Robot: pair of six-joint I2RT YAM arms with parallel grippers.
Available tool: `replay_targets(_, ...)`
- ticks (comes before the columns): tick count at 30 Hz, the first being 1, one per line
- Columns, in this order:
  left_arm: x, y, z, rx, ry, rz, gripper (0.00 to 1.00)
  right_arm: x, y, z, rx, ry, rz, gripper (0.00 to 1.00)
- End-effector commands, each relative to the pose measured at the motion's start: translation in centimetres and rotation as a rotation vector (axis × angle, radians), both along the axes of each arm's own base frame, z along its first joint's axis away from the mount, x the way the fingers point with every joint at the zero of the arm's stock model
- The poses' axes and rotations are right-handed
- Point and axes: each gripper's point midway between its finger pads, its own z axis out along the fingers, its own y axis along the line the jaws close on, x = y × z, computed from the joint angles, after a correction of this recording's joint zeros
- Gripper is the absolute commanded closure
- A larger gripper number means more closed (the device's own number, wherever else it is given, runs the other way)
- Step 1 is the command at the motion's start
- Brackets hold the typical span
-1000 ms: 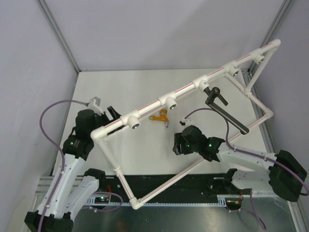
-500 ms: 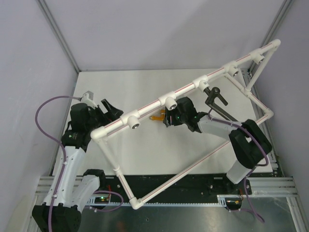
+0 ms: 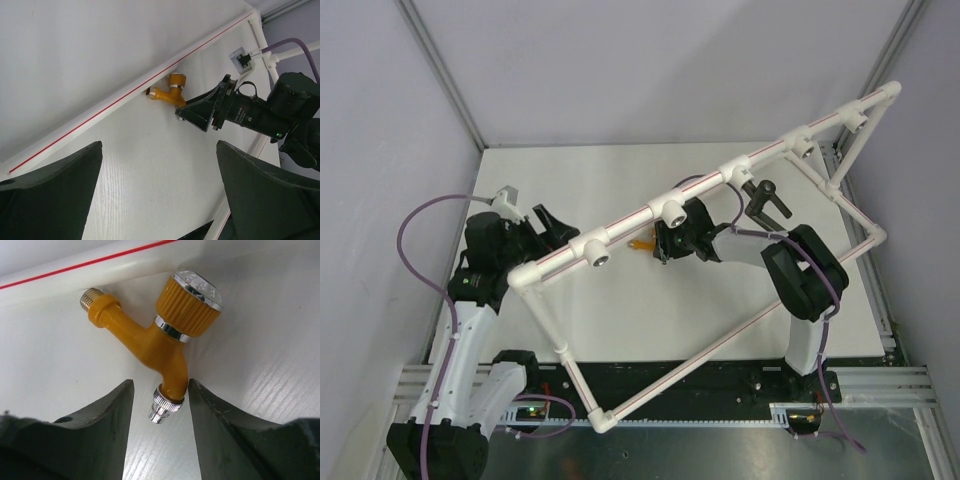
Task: Install the water faucets
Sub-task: Pick up the water faucet from the center of the board.
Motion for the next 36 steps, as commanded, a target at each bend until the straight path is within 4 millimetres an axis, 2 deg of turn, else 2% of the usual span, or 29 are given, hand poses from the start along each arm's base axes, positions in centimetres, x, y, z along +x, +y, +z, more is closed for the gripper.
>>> replay_targets(1, 0.1, -0.3, 0.6, 0.003, -0.042, -0.036, 0.0, 1.7, 0.1, 0.5, -0.026, -0.041, -0.018, 0.48)
replay_targets(6, 0.1, -0.5, 0.2, -0.009, -0.03, -0.045, 0.0, 1.8, -0.7, -1.1, -0.094, -0.011, -0.051, 0.52)
replay_targets(10, 0.0, -0.7, -0.3, -0.03, -0.014, -0.043, 0.0, 1.5, -0.7, -1.9, -0.122, 0.002, -0.057, 0.61)
replay_targets(15, -0.1, -1.3, -1.1, -0.061, 0.011, -0.065, 0.0, 0.4, -0.4, -2.4, -0.134, 0.039, -0.059, 0.81)
replay_targets(18, -0.3, -1.6, -1.6, -0.072, 0.021, -0.084, 0.0, -1.3, 0.2, -2.0, -0.119, 0.065, -0.06, 0.96)
replay_targets(22, -0.6, -1.9, -2.1, -0.084, 0.023, -0.101, 0.0, -4.7, 2.2, -0.2, -0.043, 0.053, -0.035, 1.0)
replay_targets(26, -0.8, -2.6, -2.5, -0.124, 0.037, -0.128, 0.01, -8.0, 3.3, 1.6, 0.048, 0.066, -0.032, 1.0)
replay_targets(32, -1.5, -3.5, -3.1, -0.166, 0.055, -0.18, 0.01, -12.7, 3.4, 4.8, 0.274, 0.109, -0.036, 1.0)
replay_targets(36, -2.5, -4.5, -2.7, -0.18, 0.032, -0.227, 0.04, -14.1, 3.6, 7.8, 0.426, 0.113, -0.029, 1.0)
